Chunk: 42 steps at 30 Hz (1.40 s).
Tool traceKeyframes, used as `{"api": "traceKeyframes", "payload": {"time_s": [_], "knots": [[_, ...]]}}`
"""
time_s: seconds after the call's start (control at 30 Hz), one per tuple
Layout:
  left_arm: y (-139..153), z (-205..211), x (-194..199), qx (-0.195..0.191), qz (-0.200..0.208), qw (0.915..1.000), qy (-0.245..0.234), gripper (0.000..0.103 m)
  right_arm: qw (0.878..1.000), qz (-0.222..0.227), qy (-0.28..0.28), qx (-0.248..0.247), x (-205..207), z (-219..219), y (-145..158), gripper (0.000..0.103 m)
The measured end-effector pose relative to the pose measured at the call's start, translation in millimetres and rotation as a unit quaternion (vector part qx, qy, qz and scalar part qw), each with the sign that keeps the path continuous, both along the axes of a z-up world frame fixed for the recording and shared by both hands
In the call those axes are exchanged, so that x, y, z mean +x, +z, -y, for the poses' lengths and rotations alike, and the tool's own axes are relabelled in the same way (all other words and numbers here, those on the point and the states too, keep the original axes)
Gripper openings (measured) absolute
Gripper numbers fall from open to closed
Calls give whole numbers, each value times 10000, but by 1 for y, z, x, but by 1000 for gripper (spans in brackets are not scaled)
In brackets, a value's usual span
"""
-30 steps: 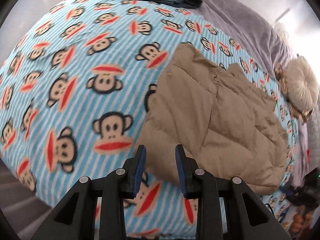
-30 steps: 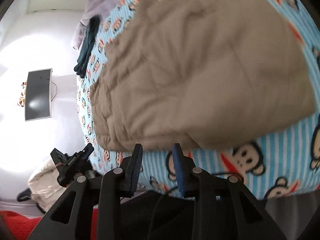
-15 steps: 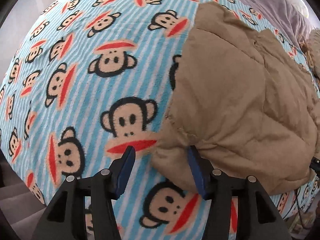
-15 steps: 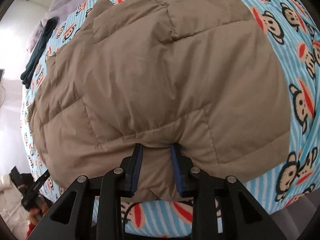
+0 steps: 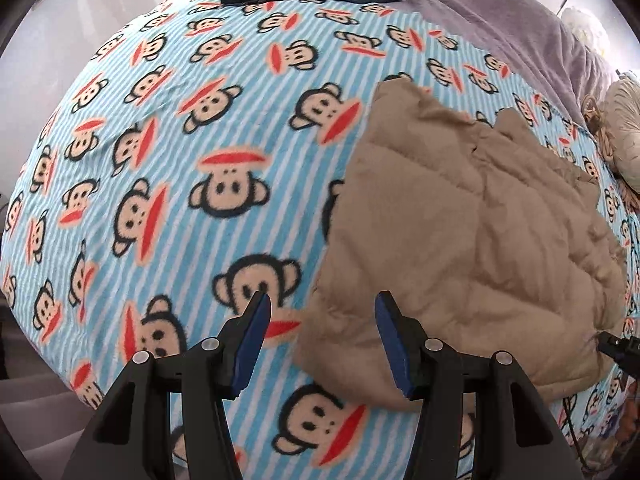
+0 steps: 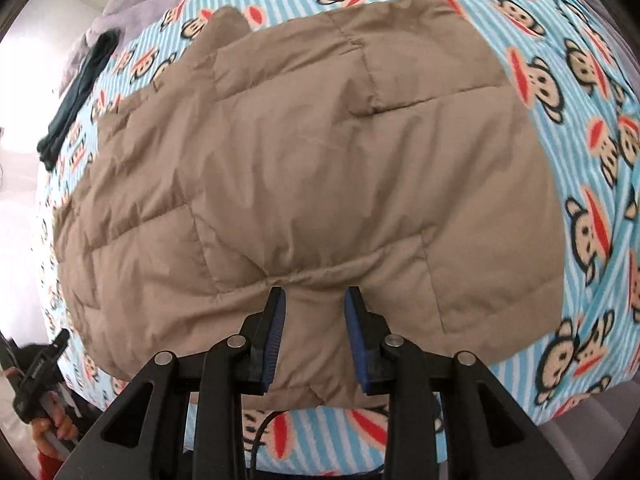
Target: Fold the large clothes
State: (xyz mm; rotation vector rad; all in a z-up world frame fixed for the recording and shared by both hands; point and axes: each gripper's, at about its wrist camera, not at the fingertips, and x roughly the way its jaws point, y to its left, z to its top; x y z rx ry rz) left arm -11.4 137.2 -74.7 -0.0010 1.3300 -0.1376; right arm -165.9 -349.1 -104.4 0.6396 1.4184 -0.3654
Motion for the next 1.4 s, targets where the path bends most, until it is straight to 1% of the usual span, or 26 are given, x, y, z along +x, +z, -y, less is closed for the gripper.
{"api": "traceKeyframes", "payload": {"time_s": [0.03, 0.07, 0.1, 0.17, 0.27, 0.3, 0.33, 0.4, 0.47, 0.53, 0.6, 0.73, 0.87, 0.9, 0.93, 1.03, 1.1, 1.13, 1.27, 1.33, 1.4], "knots": [[0, 5, 2, -22, -17, 10000, -18, 79, 9999, 41, -89, 41, -4, 2, 4, 34], [2, 9, 4, -43, 17, 10000, -21, 90, 9998, 87, -162, 86, -4, 1, 6, 34], [2, 10, 4, -52, 74, 10000, -19, 99, 9996, 130, -218, 118, -4, 0, 9, 34], [6, 18, 3, -46, 176, 9998, -121, 99, 9995, 184, -234, 119, -5, -3, 15, 34], [5, 27, 6, -39, 118, 9995, -296, 99, 9994, 251, -204, 127, 3, -10, 18, 36], [5, 28, 7, -19, 118, 9994, -340, 99, 9993, 276, -186, 149, 7, -14, 20, 39], [5, 29, 7, 3, 126, 9992, -374, 99, 9993, 289, -169, 166, -2, -12, 24, 41], [5, 30, 8, 42, 141, 9990, -429, 99, 9992, 314, -143, 212, 7, -21, 23, 43], [5, 30, 9, 47, 122, 9988, -469, 99, 9990, 336, -96, 271, 12, -31, 21, 48], [4, 28, 10, 5, 88, 9988, -488, 99, 9990, 340, -60, 291, 10, -37, 23, 55], [2, 27, 11, -13, 56, 9986, -524, 99, 9990, 327, -15, 303, 14, -46, 21, 56], [-2, 26, 13, -57, 20, 9977, -681, 99, 9992, 283, 52, 284, 20, -63, 19, 66], [-8, 26, 16, -127, -23, 9960, -882, 99, 9996, 229, 125, 141, 21, -81, 18, 72], [-10, 26, 17, -151, -43, 9955, -931, 99, 9996, 234, 111, 117, 20, -84, 18, 75], [-11, 26, 18, -170, -60, 9951, -972, 99, 9996, 244, 76, 98, 19, -88, 18, 80], [-11, 25, 21, -214, -72, 9942, -1050, 99, 9995, 284, -69, 102, 16, -95, 19, 84], [-10, 24, 24, -258, -54, 9940, -1065, 99, 9993, 330, -110, 125, 15, -99, 19, 90], [-10, 23, 26, -289, -46, 9939, -1064, 99, 9992, 361, -105, 117, 15, -101, 20, 103], [-13, 23, 30, -273, -46, 9936, -1094, 99, 9986, 523, 108, -16, 21, -114, 25, 103], [-16, 23, 31, -259, -72, 9932, -1135, 99, 9985, 482, 238, -35, 26, -117, 22, 103], [-18, 21, 33, -251, -109, 9931, -1138, 99, 9989, 306, 348, 62, 33, -119, 14, 103]]}}
